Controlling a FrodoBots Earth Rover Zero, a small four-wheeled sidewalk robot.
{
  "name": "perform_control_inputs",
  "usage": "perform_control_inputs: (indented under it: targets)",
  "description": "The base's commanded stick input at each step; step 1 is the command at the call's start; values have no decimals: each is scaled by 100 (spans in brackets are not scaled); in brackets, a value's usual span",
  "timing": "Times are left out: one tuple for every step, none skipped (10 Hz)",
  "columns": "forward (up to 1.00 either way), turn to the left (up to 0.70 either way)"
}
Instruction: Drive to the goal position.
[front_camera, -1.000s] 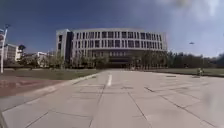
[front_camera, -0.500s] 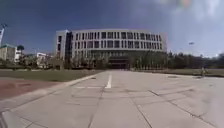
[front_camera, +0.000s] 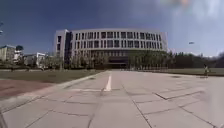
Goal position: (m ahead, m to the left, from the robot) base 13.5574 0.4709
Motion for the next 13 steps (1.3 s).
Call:
perform_control_inputs:
  targets:
    - [66, 0]
    - [66, 0]
    - [66, 0]
    - [66, 0]
    - [66, 0]
    - [66, 0]
    - [67, 0]
    - [70, 0]
    - [70, 0]
    - [70, 0]
    - [70, 0]
    - [70, 0]
    - [70, 0]
